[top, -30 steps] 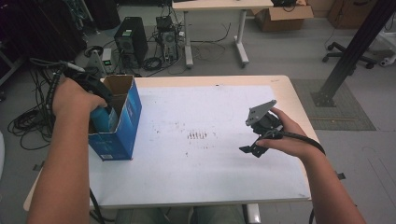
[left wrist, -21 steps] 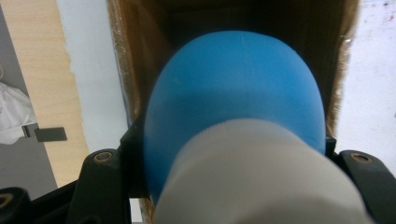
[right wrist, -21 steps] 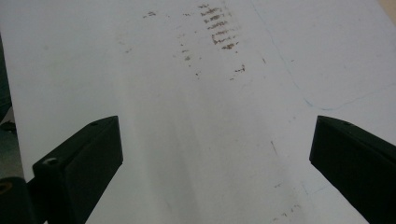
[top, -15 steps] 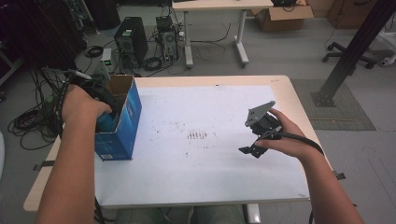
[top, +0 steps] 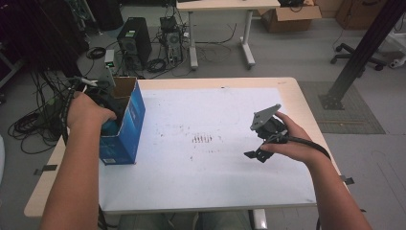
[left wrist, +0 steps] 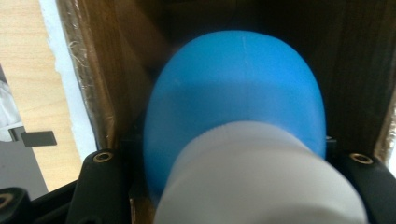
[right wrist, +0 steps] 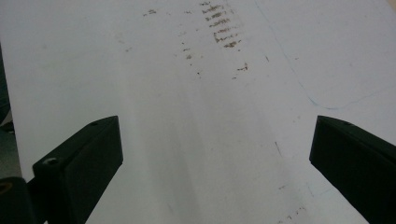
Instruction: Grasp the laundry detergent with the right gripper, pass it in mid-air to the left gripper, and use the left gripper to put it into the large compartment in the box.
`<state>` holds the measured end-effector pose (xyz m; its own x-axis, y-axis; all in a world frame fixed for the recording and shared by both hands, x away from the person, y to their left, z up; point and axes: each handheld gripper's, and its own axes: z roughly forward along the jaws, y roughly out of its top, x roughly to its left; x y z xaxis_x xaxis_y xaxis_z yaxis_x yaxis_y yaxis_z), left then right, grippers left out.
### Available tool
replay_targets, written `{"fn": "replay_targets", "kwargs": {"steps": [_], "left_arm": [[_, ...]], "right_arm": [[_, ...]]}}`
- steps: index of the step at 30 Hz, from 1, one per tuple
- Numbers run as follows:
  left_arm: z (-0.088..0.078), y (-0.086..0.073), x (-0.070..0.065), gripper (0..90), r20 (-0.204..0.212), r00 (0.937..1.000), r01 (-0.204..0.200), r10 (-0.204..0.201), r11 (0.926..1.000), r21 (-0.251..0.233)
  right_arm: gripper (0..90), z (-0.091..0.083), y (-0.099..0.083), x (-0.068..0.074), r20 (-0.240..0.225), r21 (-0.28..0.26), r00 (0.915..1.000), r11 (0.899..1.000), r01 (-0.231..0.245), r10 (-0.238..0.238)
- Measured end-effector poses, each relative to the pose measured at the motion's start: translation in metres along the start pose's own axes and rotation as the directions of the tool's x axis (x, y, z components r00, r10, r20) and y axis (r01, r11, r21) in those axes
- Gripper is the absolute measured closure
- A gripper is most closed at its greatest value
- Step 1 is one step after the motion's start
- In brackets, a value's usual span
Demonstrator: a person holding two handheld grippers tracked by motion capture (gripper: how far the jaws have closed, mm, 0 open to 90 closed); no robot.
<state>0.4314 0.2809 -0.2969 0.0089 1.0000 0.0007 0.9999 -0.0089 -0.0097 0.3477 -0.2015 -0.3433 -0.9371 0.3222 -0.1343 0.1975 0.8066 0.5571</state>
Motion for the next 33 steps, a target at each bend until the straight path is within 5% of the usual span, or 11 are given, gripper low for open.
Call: {"fn": "replay_targets", "kwargs": {"steps": [33], "left_arm": [[0.0084,-0.0032,0.0046,37.5,0.024,0.9997,-0.002,0.002,0.9999,0.014]], "right_arm": [[2.7,-0.0066,-0.0049,0.0011,0.003,-0.003,1.0,1.0,-0.008,0.008]]}}
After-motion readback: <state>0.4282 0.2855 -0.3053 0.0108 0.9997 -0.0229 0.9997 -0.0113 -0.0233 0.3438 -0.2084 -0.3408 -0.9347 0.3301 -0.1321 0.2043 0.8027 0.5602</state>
